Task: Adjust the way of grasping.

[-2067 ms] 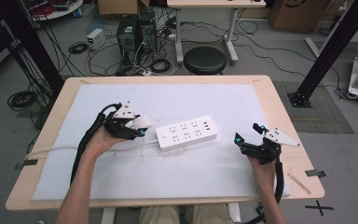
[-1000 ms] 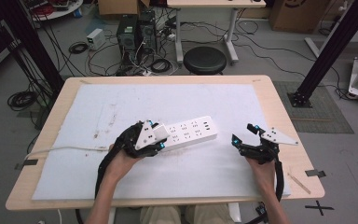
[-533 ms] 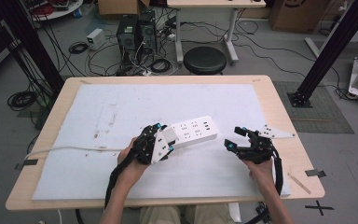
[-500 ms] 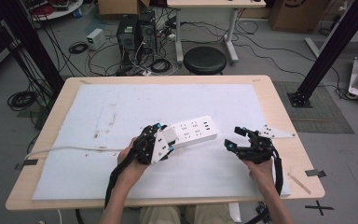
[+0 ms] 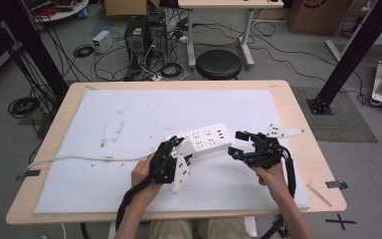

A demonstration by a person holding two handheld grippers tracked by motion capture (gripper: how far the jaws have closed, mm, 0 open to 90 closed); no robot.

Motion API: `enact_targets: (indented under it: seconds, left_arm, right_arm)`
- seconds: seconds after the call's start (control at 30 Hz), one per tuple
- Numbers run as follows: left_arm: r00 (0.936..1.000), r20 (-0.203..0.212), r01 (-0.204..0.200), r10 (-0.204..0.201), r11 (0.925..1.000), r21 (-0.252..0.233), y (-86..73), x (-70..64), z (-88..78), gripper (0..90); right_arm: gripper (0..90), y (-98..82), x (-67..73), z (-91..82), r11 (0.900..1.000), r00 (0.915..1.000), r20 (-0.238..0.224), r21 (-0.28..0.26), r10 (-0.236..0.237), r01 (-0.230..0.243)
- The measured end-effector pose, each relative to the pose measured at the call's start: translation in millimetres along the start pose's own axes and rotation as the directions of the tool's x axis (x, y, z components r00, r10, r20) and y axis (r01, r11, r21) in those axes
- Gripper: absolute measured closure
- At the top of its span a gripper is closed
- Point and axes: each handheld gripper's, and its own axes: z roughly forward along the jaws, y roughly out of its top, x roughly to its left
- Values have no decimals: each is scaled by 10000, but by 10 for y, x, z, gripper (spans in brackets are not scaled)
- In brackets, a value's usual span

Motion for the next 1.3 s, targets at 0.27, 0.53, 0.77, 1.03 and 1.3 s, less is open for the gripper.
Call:
enact_targets:
  seconds: [0.27,0.53,0.77,1.03,1.3]
  left_arm:
    - [9935,-632,-975,941,9939,-518,101,-183,15,425]
    - [9815,-1384,-1482,1321,9824,-1135,199,-305,-35,425]
    - [9796,-1719,-1348,1044,9751,-1760,235,-372,-66,424]
    - [9759,-1870,-1522,1124,9648,-2143,255,-443,-61,425]
    - [9740,-1968,-1561,1120,9618,-2248,279,-459,-60,425]
  right_arm:
    - [190,33,83,134,9973,9969,-690,612,-366,409]
    - [190,80,179,233,9927,9838,-1577,714,-854,976]
    - [190,85,223,315,9949,9776,-2022,694,-579,732]
    - [193,65,240,406,9937,9676,-2485,889,-439,679]
    - [281,42,275,470,9935,9577,-2841,870,-457,732]
